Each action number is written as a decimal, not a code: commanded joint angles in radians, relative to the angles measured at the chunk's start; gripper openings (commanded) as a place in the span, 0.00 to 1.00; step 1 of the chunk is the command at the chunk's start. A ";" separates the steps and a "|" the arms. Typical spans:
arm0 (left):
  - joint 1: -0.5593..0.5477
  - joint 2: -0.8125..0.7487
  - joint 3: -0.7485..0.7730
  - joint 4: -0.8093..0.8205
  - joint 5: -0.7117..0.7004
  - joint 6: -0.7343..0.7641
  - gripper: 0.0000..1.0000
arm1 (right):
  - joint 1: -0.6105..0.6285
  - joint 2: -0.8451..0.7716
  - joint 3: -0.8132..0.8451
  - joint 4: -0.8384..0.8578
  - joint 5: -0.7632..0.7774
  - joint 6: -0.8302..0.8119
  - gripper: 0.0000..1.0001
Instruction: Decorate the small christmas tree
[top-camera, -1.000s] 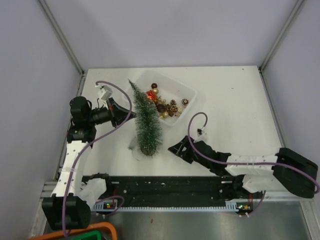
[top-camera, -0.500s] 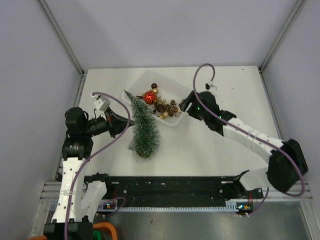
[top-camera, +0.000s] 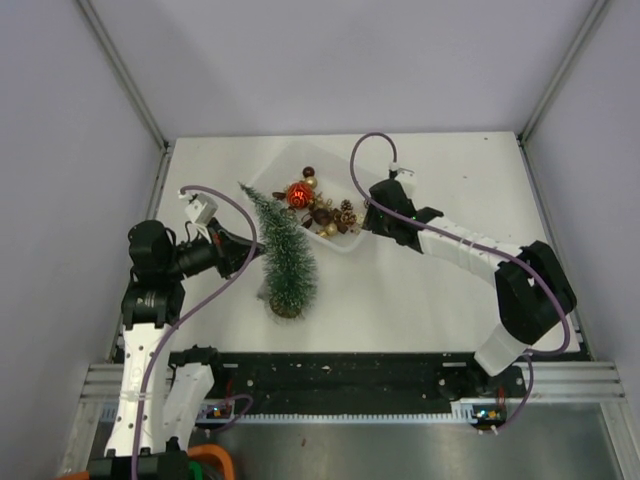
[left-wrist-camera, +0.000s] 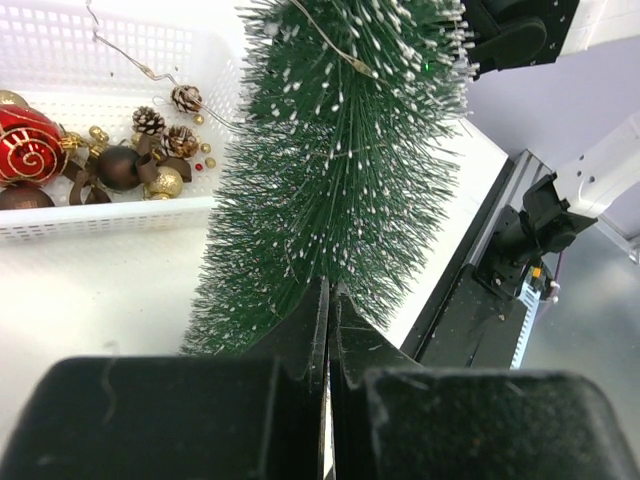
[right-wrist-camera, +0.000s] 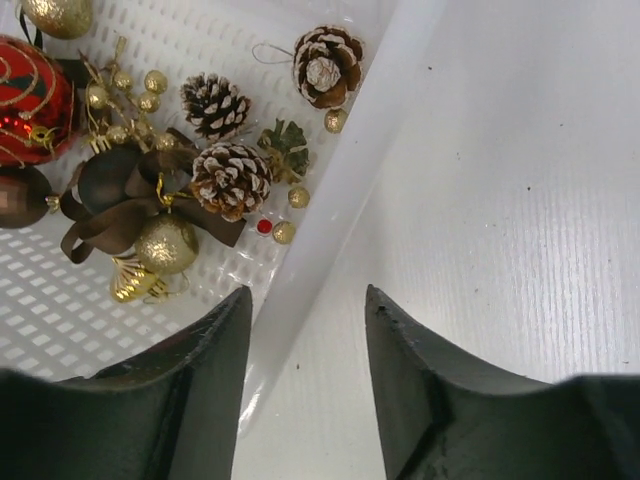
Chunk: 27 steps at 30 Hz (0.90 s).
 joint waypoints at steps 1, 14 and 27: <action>0.004 -0.032 0.021 0.063 -0.011 -0.073 0.00 | -0.031 -0.035 0.032 -0.005 0.093 -0.093 0.43; 0.007 -0.046 0.004 0.140 -0.031 -0.168 0.00 | -0.197 -0.325 -0.200 -0.086 0.116 -0.157 0.27; 0.006 -0.055 -0.094 0.399 -0.032 -0.409 0.00 | -0.264 -0.521 -0.135 -0.255 0.112 -0.185 0.36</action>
